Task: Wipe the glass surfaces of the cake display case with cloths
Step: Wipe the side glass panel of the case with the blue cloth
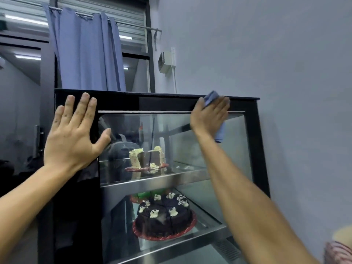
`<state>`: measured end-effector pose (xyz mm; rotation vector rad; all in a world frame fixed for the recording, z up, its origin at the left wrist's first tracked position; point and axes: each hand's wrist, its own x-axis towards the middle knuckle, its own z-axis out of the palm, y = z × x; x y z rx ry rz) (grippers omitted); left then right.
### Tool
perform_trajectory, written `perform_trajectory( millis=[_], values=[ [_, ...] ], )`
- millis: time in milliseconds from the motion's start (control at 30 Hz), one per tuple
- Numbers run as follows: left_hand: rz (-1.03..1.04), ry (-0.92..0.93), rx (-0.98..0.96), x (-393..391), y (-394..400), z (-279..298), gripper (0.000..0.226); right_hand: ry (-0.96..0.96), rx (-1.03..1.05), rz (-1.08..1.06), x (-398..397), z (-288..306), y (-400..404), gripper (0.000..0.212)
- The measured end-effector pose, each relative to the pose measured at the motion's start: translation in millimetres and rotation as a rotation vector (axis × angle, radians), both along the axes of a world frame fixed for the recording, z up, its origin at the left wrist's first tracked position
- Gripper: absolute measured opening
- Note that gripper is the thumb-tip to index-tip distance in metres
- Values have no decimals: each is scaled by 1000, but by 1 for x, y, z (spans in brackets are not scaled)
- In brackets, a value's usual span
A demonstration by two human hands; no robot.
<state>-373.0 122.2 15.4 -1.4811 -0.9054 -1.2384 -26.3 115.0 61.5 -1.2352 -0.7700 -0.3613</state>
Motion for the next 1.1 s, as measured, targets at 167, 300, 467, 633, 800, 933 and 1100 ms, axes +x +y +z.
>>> perform_trajectory(
  millis=[167, 300, 467, 633, 800, 933, 1100],
  values=[
    [0, -22, 22, 1, 1, -1, 86, -630, 29, -13, 32, -30, 9, 73],
    [5, -15, 8, 0, 0, 0, 87, -179, -40, 1, 126, -36, 0, 72],
    [16, -23, -17, 1, -1, 0, 86, 352, 52, 18, 75, -22, 2, 79],
    [-7, -26, -25, -2, 0, -2, 76, -685, 171, -63, -102, -44, 0, 60],
    [-9, -17, -48, -1, -2, -1, 73, -864, 120, -120, -6, -47, 11, 55],
    [-12, -31, -28, 2, -3, -3, 73, -99, -89, -96, 121, -54, 5, 57],
    [2, -49, -14, 3, -2, -4, 75, 249, -124, -38, 88, -46, -1, 64]
  ],
)
